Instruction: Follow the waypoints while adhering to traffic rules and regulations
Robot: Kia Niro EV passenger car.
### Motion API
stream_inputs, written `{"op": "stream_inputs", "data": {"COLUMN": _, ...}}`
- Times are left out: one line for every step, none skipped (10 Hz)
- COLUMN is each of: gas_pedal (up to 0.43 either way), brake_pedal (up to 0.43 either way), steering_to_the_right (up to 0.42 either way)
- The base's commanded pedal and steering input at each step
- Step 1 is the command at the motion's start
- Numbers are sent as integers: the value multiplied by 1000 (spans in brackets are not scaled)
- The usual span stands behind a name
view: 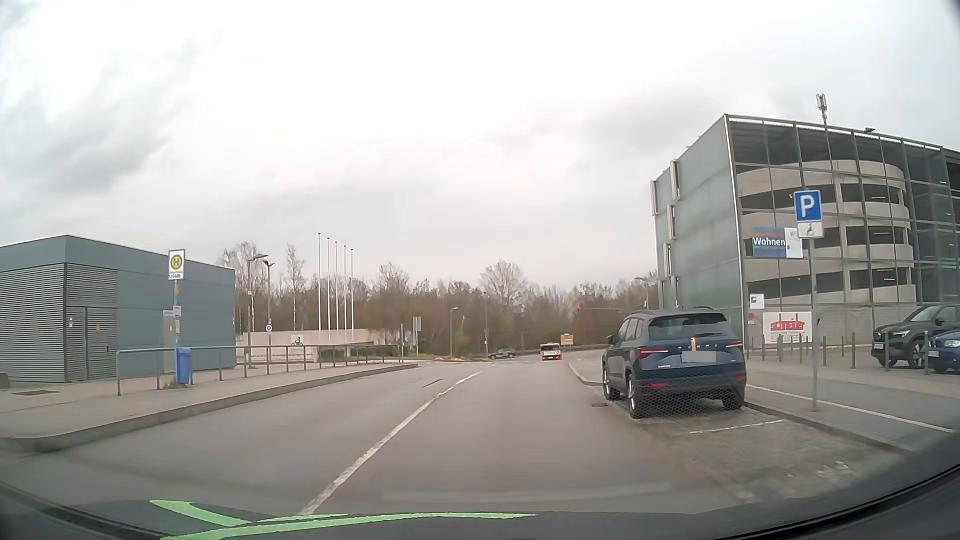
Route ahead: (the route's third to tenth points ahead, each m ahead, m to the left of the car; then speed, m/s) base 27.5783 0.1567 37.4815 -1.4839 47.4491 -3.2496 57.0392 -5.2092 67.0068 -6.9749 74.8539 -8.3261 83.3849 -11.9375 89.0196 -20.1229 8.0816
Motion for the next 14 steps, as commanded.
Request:
{"op": "stream_inputs", "data": {"gas_pedal": 197, "brake_pedal": 0, "steering_to_the_right": 19}}
{"op": "stream_inputs", "data": {"gas_pedal": 197, "brake_pedal": 0, "steering_to_the_right": 19}}
{"op": "stream_inputs", "data": {"gas_pedal": 189, "brake_pedal": 0, "steering_to_the_right": 19}}
{"op": "stream_inputs", "data": {"gas_pedal": 189, "brake_pedal": 0, "steering_to_the_right": 20}}
{"op": "stream_inputs", "data": {"gas_pedal": 189, "brake_pedal": 0, "steering_to_the_right": 22}}
{"op": "stream_inputs", "data": {"gas_pedal": 177, "brake_pedal": 0, "steering_to_the_right": 23}}
{"op": "stream_inputs", "data": {"gas_pedal": 169, "brake_pedal": 0, "steering_to_the_right": 23}}
{"op": "stream_inputs", "data": {"gas_pedal": 150, "brake_pedal": 0, "steering_to_the_right": 23}}
{"op": "stream_inputs", "data": {"gas_pedal": 130, "brake_pedal": 0, "steering_to_the_right": 24}}
{"op": "stream_inputs", "data": {"gas_pedal": 47, "brake_pedal": 0, "steering_to_the_right": 24}}
{"op": "stream_inputs", "data": {"gas_pedal": 0, "brake_pedal": 0, "steering_to_the_right": 24}}
{"op": "stream_inputs", "data": {"gas_pedal": 0, "brake_pedal": 0, "steering_to_the_right": 24}}
{"op": "stream_inputs", "data": {"gas_pedal": 0, "brake_pedal": 0, "steering_to_the_right": 24}}
{"op": "stream_inputs", "data": {"gas_pedal": 0, "brake_pedal": 0, "steering_to_the_right": 24}}
